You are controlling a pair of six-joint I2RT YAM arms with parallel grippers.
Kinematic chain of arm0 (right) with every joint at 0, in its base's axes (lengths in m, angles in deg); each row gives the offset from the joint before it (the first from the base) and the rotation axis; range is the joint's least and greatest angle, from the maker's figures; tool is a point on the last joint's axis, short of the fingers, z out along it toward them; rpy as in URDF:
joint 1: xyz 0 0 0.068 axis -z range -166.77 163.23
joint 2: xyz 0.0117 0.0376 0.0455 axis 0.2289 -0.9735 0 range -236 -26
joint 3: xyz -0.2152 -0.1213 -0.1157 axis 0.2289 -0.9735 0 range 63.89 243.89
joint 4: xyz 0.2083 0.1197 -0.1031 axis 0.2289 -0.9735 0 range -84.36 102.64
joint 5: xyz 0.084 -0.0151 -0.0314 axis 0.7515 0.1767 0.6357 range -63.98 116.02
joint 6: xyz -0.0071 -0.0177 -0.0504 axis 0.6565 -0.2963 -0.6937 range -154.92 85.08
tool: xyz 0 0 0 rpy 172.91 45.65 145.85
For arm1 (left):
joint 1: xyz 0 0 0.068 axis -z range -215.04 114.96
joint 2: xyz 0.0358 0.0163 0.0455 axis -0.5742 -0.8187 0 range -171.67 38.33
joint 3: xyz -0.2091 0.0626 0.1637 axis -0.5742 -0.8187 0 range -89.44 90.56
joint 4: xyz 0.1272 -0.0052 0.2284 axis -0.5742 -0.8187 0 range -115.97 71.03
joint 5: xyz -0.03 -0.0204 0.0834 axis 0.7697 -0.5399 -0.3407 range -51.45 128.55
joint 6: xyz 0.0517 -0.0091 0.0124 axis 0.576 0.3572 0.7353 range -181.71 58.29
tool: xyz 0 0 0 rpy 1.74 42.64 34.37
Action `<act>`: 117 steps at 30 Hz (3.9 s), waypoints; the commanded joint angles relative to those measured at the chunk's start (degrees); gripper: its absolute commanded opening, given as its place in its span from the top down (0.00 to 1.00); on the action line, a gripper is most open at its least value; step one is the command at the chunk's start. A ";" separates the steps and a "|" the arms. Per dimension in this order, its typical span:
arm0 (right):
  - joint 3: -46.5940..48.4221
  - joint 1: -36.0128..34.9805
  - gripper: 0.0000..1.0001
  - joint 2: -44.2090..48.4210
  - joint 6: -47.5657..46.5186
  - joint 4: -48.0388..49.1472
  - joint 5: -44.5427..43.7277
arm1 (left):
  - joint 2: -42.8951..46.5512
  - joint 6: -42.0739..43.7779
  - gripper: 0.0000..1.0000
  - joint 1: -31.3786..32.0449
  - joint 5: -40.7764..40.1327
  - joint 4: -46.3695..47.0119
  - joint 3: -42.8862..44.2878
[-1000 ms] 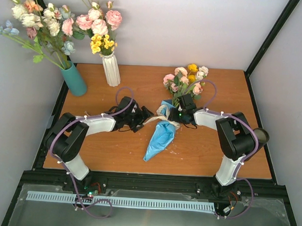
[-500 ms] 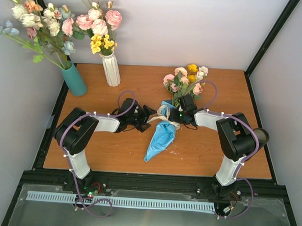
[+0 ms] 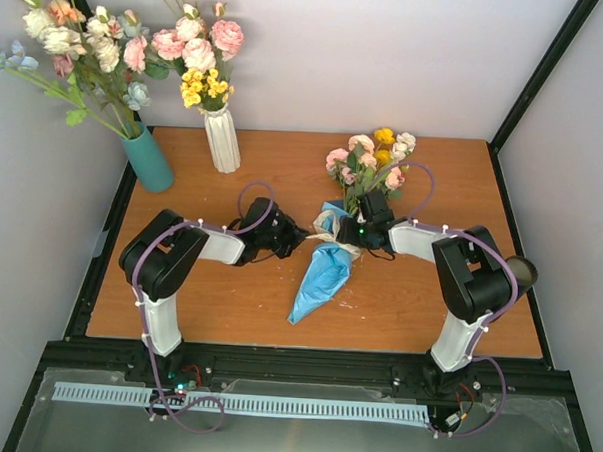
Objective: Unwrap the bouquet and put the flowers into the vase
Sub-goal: Untie the ribbon from the wrapping paper.
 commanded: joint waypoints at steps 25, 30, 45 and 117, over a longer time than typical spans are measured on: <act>-1.02 0.44 0.44 -0.18 -0.75 -4.03 -1.19 | 32.74 24.41 1.00 -9.68 -23.56 -21.93 -8.26; 0.58 0.43 0.43 -1.23 -0.89 -5.31 -0.16 | 35.78 31.28 1.00 -10.21 -29.53 -26.88 -6.54; 3.59 0.11 0.42 -1.52 0.25 -8.10 1.04 | 42.17 47.87 0.98 -22.59 -28.08 -33.17 -2.04; -4.11 -5.18 0.97 21.43 -19.83 -12.49 1.92 | 33.22 67.53 0.20 -6.04 5.99 -37.98 -6.53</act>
